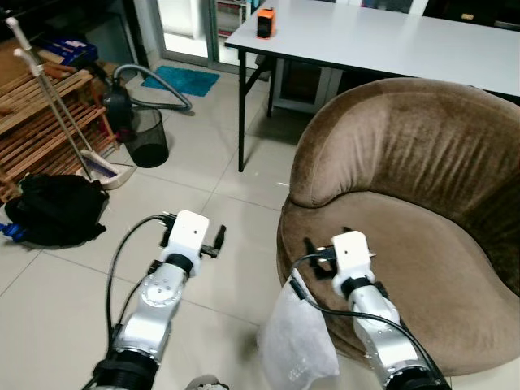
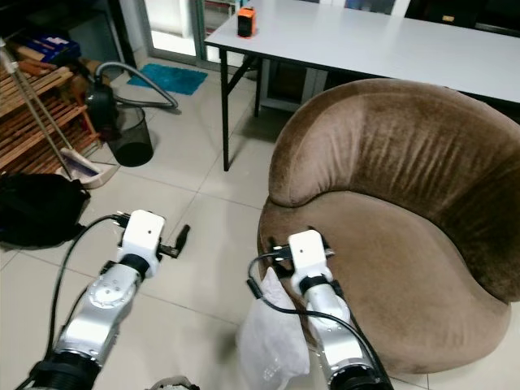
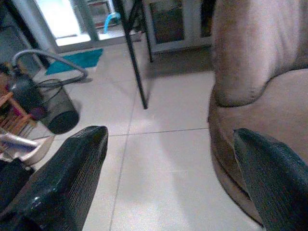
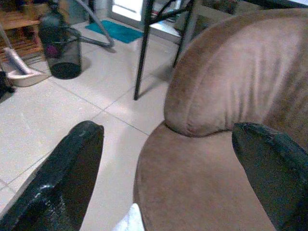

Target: Move the pillow to the sofa from floor

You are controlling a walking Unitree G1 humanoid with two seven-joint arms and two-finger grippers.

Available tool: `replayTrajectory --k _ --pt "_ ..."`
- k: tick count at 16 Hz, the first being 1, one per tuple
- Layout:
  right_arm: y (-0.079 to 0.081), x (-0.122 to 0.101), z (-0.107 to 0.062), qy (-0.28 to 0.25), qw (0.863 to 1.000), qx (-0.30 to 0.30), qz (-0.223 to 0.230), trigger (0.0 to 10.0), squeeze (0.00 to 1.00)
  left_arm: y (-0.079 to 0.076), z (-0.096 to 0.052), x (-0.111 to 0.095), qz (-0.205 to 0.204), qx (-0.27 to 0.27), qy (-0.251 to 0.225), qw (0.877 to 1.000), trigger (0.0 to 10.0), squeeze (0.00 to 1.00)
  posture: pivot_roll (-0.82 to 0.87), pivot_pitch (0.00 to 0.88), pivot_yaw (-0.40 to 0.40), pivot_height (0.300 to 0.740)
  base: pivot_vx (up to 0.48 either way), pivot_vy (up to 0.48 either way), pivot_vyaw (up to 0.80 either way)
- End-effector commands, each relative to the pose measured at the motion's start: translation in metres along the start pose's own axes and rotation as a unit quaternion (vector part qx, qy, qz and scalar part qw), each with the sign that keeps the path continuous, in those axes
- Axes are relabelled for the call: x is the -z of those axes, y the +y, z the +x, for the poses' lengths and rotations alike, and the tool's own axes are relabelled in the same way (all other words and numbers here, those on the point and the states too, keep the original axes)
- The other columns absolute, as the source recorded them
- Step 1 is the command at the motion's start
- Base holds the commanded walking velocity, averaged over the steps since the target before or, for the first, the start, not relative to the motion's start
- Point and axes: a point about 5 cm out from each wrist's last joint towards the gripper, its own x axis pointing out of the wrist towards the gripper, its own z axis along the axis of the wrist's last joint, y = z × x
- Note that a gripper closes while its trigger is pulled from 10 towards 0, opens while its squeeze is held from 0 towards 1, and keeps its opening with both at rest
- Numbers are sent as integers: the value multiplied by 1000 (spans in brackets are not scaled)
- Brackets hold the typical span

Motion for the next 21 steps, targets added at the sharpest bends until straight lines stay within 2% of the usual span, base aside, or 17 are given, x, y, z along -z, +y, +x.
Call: replayTrajectory --k 1,2,16,21 --pt "-5 1 2 9 1000 19 0 10000 0 -2 0 1 -1 5 0 1000 10000 0 77 22 -21 735 0 0 0" --pt "-5 0 3 6 1000 22 11 10000 0 -2 0 1 -1 5 0 1000 10000 0 79 22 -22 725 0 0 0" --pt "5 11 -5 21 1000 14 0 10000 0 -3 0 6 -14 15 8 1000 10000 0 70 42 -27 590 0 0 0" --pt "7 13 -6 27 1000 11 2 10000 0 2 0 10 -22 2 18 1000 10000 0 71 48 -32 550 0 0 0"
